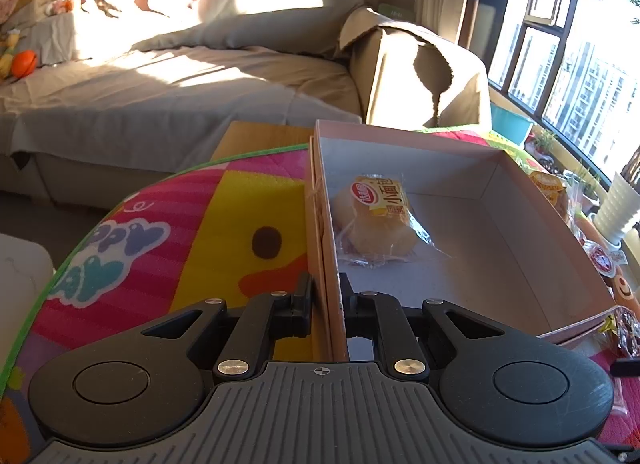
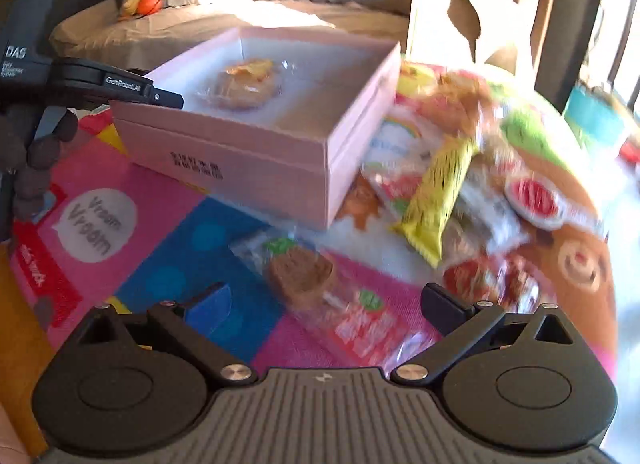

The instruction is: Organize objects

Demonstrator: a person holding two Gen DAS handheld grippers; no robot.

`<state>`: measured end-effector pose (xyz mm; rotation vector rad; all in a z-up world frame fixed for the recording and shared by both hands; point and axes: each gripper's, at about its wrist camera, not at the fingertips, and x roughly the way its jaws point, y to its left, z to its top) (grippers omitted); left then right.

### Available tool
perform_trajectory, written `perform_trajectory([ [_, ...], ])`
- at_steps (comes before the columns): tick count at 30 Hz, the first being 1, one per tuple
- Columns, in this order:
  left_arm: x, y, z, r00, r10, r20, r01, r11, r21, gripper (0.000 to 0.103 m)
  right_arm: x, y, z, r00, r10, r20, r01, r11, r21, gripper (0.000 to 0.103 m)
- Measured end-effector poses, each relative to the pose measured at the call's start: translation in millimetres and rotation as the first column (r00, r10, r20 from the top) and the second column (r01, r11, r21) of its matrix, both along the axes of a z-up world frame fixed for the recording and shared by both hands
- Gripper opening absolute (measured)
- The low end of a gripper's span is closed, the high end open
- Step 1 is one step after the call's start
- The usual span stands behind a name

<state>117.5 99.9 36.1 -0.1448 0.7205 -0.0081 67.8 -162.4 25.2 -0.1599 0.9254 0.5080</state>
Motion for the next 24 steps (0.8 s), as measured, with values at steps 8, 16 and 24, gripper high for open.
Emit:
perform_trajectory([
  [8,0.2,0.3,-0.5,1.0,-0.001,0.0,0.001,1.0,0.004,0.014,-41.4,17.1,17.5,0.996,0.091,-0.02,-0.087,0.988,0.125,0.096],
  [16,0.0,-1.9,-1.3,1.0,0.002,0.005,-0.002,1.0,0.015,0.013,-12.4,29.4,5.9,0.997,-0.057,0.047,0.056,0.998,0.009,0.072],
  [24,-0.6,0.2,-2.3,1.0,0.002,0.009,-0.002,1.0,0.002,0.014,-37.3,33.1,24.1,0.998,0.052,0.023,-0.051,0.998,-0.043,0.035],
])
